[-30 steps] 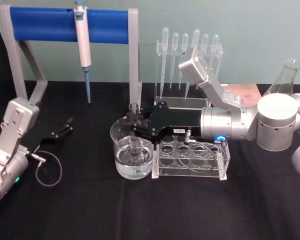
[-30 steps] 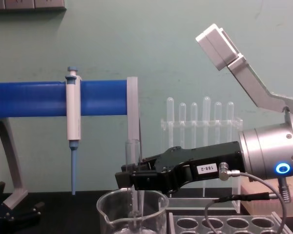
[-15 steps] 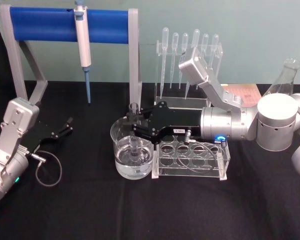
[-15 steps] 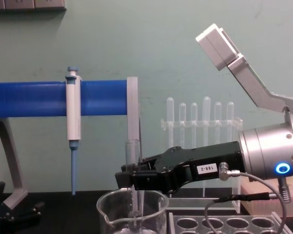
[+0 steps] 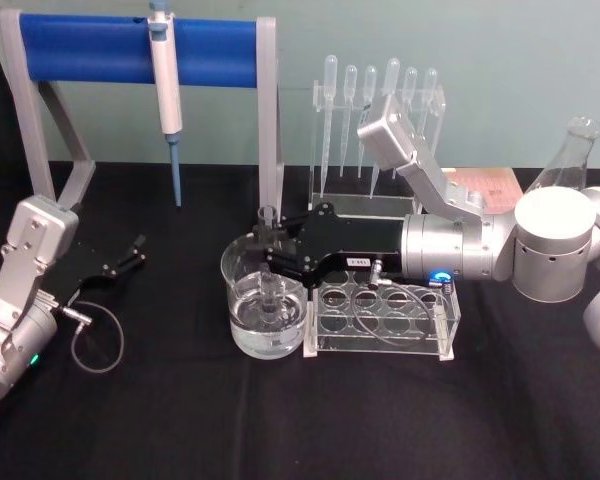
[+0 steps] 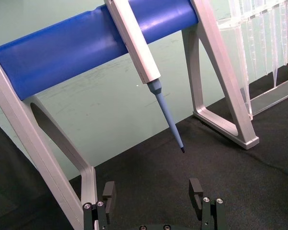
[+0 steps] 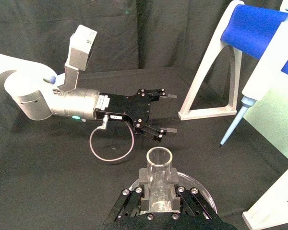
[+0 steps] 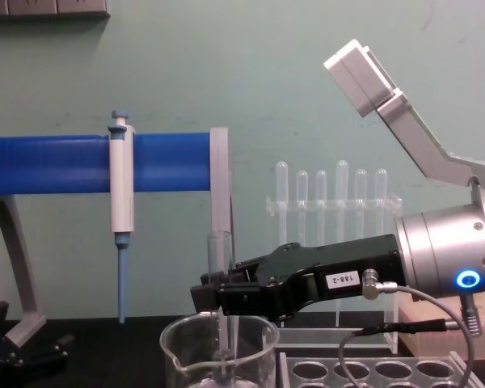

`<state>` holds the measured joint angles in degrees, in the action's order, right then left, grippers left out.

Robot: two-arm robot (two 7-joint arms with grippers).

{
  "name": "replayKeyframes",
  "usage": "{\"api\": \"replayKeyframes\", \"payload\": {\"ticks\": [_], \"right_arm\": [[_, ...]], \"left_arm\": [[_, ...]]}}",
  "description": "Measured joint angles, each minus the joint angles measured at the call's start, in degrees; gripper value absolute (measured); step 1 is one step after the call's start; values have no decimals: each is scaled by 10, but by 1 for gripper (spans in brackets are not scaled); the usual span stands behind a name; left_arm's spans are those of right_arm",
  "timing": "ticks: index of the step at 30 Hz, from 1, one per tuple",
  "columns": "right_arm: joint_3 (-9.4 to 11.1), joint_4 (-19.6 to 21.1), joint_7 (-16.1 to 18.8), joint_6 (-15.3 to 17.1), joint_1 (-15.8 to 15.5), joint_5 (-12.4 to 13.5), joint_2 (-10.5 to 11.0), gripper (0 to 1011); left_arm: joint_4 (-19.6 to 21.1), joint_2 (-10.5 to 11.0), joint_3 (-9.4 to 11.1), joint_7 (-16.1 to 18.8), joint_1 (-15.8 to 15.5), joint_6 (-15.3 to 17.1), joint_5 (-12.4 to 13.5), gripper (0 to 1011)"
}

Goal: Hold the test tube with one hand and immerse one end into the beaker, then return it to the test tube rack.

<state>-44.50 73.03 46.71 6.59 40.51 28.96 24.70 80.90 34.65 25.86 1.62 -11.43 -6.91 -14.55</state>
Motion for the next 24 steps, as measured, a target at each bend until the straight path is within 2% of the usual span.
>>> {"api": "replayKeyframes", "payload": {"ticks": [24], "right_arm": [[0,0,0,0,0,0,0,234]], "left_arm": [[0,0,0,0,0,0,0,1000]]}}
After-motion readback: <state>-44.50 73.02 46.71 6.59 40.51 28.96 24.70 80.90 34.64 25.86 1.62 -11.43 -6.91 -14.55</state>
